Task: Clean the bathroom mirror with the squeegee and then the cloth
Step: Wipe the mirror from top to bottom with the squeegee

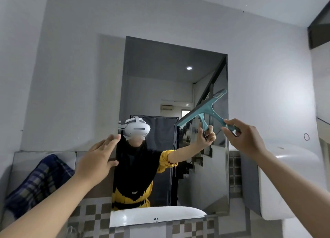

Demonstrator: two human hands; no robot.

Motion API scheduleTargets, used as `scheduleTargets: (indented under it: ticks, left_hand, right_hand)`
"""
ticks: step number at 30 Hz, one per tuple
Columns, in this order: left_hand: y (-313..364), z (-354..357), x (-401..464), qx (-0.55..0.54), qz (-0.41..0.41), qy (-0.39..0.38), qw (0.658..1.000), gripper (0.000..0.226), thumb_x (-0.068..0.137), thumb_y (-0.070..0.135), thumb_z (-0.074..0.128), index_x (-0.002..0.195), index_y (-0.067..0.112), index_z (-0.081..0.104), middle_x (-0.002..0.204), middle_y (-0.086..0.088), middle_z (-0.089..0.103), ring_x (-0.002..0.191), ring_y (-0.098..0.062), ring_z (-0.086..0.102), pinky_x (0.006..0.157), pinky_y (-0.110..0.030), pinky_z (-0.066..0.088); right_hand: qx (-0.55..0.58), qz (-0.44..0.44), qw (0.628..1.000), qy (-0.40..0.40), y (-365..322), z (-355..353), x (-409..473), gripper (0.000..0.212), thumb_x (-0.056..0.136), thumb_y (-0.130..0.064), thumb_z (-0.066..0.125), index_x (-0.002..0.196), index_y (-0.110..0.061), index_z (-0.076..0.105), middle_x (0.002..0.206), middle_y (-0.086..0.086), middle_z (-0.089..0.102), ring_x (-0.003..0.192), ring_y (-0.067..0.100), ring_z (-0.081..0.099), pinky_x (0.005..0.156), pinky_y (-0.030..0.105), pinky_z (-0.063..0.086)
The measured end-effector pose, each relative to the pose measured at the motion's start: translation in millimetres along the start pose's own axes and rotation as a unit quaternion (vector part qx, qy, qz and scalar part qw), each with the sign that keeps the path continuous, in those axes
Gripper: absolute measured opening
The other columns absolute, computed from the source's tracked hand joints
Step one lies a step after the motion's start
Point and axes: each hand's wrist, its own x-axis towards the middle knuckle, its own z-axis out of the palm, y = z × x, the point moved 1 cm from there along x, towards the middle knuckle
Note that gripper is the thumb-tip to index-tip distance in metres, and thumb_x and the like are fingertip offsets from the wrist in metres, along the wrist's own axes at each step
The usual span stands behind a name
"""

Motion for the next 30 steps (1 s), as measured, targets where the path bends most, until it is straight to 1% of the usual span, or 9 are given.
scheduleTargets:
  ticks: [5,8,13,16,19,21,25,27,30]
  left_hand:
    - [-3.5,2.8,0.5,-0.014,-0.003,0.002,1.000,0.090,0.078,0.022,0.072,0.146,0.031,0.015,0.150,0.005,0.027,0.136,-0.027,0.029,0.100,-0.044,0.044]
    - [-3.6,4.1,1.5,-0.014,-0.010,0.001,1.000,0.089,0.079,0.023,0.071,0.147,0.032,0.014,0.151,0.003,0.027,0.136,-0.027,0.029,0.101,-0.044,0.042]
    - [-2.0,4.9,1.6,-0.011,-0.009,0.006,1.000,0.087,0.078,0.019,0.073,0.146,0.030,0.019,0.150,0.000,0.030,0.134,-0.031,0.032,0.098,-0.047,0.045]
    - [-3.7,6.1,1.7,-0.007,-0.006,0.008,1.000,0.087,0.079,0.020,0.072,0.146,0.030,0.018,0.151,-0.002,0.029,0.134,-0.032,0.031,0.102,-0.048,0.041]
    - [-4.4,8.0,2.9,-0.002,-0.008,0.005,1.000,0.088,0.080,0.022,0.070,0.147,0.029,0.015,0.151,-0.003,0.027,0.135,-0.032,0.029,0.105,-0.050,0.037]
    - [-4.9,7.8,3.1,0.003,-0.005,0.006,1.000,0.089,0.078,0.021,0.072,0.147,0.028,0.017,0.150,-0.005,0.030,0.134,-0.034,0.032,0.103,-0.052,0.038]
    - [-6.0,9.2,3.5,0.019,0.008,0.011,1.000,0.091,0.074,0.020,0.075,0.146,0.026,0.020,0.147,-0.009,0.037,0.131,-0.036,0.037,0.100,-0.053,0.041]
    - [-6.8,9.7,3.7,0.022,0.012,0.018,1.000,0.090,0.076,0.020,0.074,0.146,0.026,0.019,0.147,-0.008,0.035,0.131,-0.036,0.036,0.101,-0.054,0.040]
    - [-5.2,8.8,2.9,0.023,0.009,0.017,1.000,0.087,0.079,0.023,0.070,0.147,0.028,0.016,0.149,-0.007,0.032,0.134,-0.035,0.032,0.103,-0.052,0.037]
  right_hand:
    - [0.047,0.054,0.997,0.003,-7.6,11.6,-16.2,0.026,0.086,-0.024,0.069,0.111,-0.016,0.067,0.065,-0.010,0.058,0.040,0.015,0.039,0.042,0.023,0.035]
    - [0.068,0.087,0.994,0.015,-15.7,20.1,-24.7,0.026,0.087,-0.022,0.067,0.112,-0.013,0.066,0.065,-0.012,0.054,0.041,0.003,0.040,0.038,0.010,0.033]
    - [0.101,0.139,0.985,0.030,-34.4,28.7,-34.0,0.025,0.089,-0.024,0.066,0.111,-0.014,0.064,0.066,-0.008,0.054,0.041,0.001,0.047,0.038,0.008,0.033]
    - [0.119,0.183,0.975,0.041,-46.1,36.5,-36.8,0.026,0.089,-0.029,0.065,0.111,-0.015,0.063,0.083,0.002,0.061,0.054,0.006,0.049,0.050,0.017,0.037]
    - [0.144,0.213,0.965,0.061,-62.4,41.5,-38.7,0.028,0.090,-0.031,0.063,0.111,-0.014,0.061,0.102,0.001,0.062,0.084,0.016,0.058,0.074,0.029,0.048]
    - [0.155,0.237,0.956,0.070,-75.9,47.6,-40.7,0.025,0.091,-0.030,0.062,0.110,-0.014,0.060,0.105,0.000,0.060,0.096,0.018,0.057,0.081,0.032,0.047]
    - [0.222,0.314,0.917,0.105,-107.5,65.2,-43.1,0.009,0.090,-0.029,0.060,0.086,-0.031,0.052,0.098,0.004,0.061,0.077,0.023,0.061,0.066,0.038,0.054]
    - [0.253,0.349,0.896,0.110,-123.2,75.3,-41.8,0.012,0.091,-0.028,0.057,0.085,-0.030,0.048,0.094,0.008,0.060,0.062,0.019,0.055,0.051,0.031,0.048]
    - [0.265,0.384,0.878,0.110,-144.4,85.3,-39.0,0.011,0.093,-0.029,0.053,0.087,-0.026,0.045,0.082,0.009,0.059,0.053,0.016,0.048,0.045,0.028,0.040]
